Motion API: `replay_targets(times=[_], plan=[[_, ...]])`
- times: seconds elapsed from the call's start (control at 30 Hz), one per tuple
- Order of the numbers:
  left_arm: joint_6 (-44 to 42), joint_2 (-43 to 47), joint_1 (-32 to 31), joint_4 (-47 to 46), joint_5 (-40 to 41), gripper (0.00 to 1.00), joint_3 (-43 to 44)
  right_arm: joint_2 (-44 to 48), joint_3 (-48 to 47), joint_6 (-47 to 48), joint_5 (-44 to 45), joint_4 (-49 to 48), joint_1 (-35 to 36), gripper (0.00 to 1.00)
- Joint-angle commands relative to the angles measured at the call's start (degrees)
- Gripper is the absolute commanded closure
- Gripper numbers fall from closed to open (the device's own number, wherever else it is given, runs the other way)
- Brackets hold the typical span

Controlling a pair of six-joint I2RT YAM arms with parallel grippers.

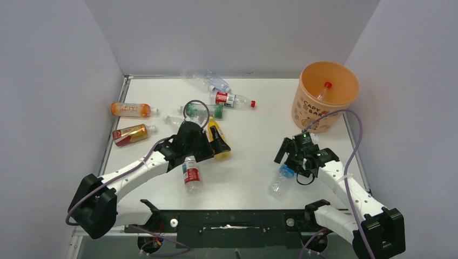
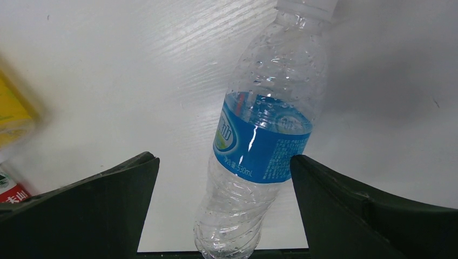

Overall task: Put the plastic bottles in the bin
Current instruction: Pick up the plastic bottle at the center of the board.

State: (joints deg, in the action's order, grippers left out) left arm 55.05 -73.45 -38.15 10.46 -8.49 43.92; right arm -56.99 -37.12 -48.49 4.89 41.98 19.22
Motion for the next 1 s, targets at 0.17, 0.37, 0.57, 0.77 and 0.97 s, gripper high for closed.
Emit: replay_targets(times=[0.17, 0.37, 0.57, 0.77, 0.97], plan=[[-1.8, 10.3, -0.2, -3.8, -1.5, 0.02, -2.6, -3.7, -1.5, -0.2, -0.2, -2.2, 2.0, 0.02], [-4.6, 10.6, -0.3, -4.2, -2.7, 0.02, -2.1, -6.7, -4.3, -0.6, 0.8, -0.5, 2.6, 0.05], [-6.3, 10.1, -0.2, -6.2, -4.6, 0.02, -1.9, -11.3, -8.6, -1.4, 2.2, 3.4, 4.6, 0.06], [-7.2, 11.9, -0.2, -7.7, -6.0, 0.02, -2.3, -14.0, -11.0, -2.1, 2.0, 8.3, 6.6, 0.08], [-9.3, 13.1, -0.2, -5.9, -5.8, 0.02, -2.1, -17.0, -13.1, -2.7, 1.8, 11.1, 8.3, 0.08]])
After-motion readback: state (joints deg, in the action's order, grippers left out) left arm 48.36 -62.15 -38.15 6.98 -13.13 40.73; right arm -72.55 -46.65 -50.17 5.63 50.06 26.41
